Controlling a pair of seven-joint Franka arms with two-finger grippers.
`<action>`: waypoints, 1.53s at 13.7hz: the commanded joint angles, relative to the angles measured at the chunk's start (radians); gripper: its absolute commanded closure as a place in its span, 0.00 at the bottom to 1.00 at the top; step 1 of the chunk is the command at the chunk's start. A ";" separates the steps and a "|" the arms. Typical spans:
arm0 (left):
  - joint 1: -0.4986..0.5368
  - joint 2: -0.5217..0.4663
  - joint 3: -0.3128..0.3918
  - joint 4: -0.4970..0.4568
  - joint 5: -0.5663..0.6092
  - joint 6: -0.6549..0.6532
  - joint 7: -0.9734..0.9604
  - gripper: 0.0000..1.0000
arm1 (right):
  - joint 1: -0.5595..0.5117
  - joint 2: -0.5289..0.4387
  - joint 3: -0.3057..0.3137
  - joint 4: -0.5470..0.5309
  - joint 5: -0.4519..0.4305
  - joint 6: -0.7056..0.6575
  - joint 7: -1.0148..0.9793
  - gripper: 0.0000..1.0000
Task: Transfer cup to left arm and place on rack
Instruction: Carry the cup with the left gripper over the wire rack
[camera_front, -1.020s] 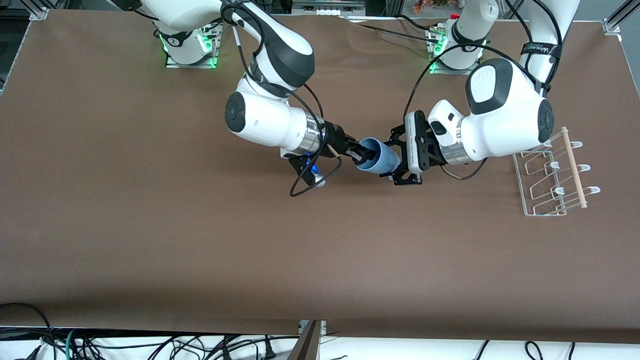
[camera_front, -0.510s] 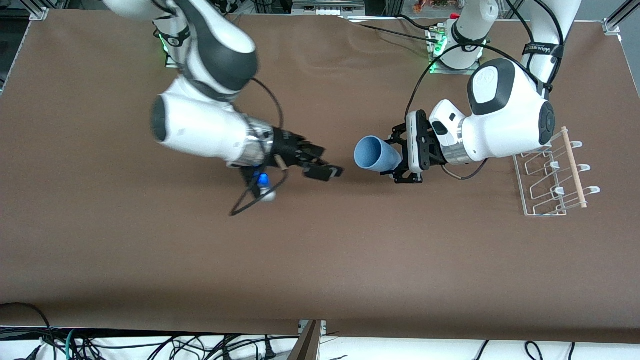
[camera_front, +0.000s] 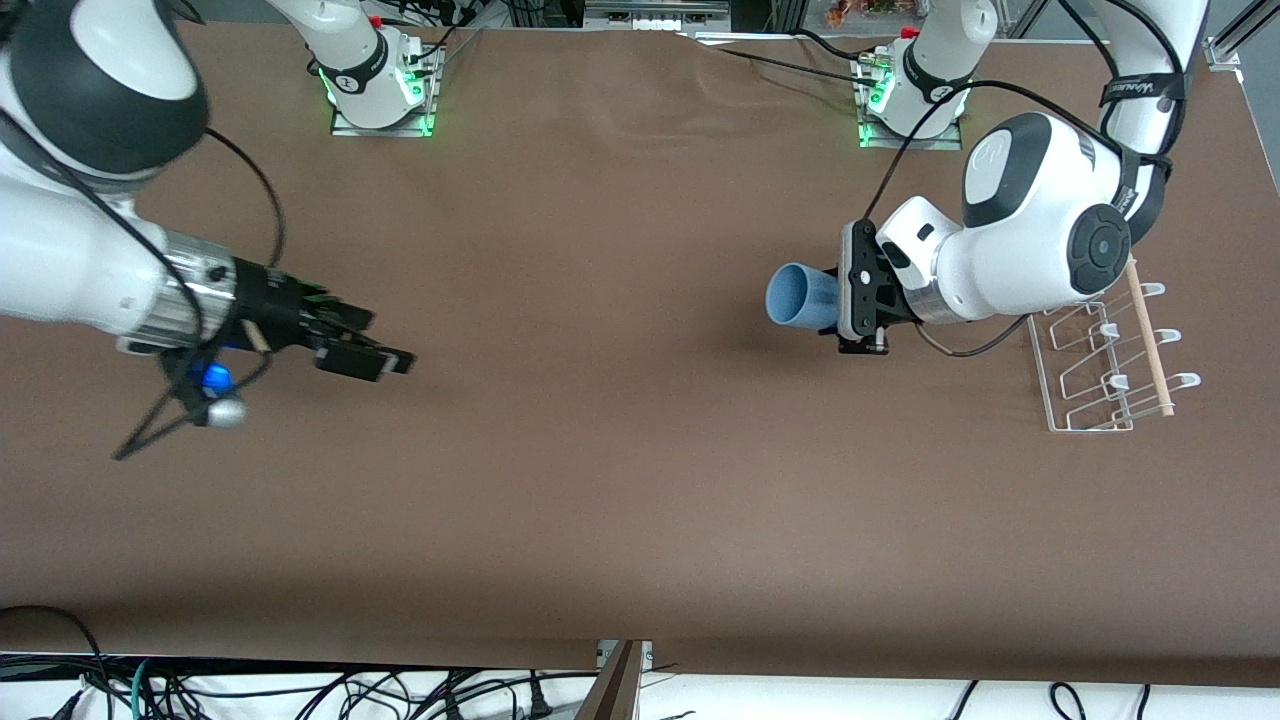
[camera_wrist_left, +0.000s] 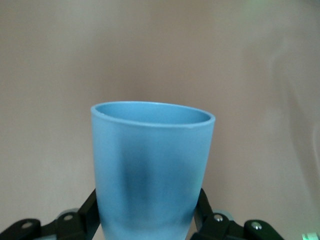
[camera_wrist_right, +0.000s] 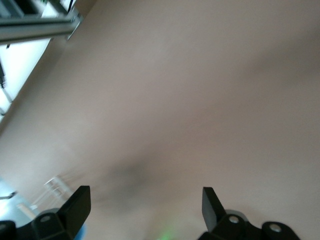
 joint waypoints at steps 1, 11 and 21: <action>0.007 -0.020 -0.006 0.003 0.207 -0.073 -0.108 0.91 | -0.009 -0.046 -0.129 -0.020 -0.030 -0.090 -0.186 0.02; -0.076 0.139 -0.022 -0.005 1.013 -0.565 -0.626 1.00 | -0.005 -0.336 -0.258 -0.419 -0.233 -0.019 -0.571 0.01; -0.072 0.270 -0.015 -0.098 1.643 -0.579 -0.629 1.00 | 0.113 -0.402 -0.237 -0.496 -0.425 -0.027 -0.688 0.01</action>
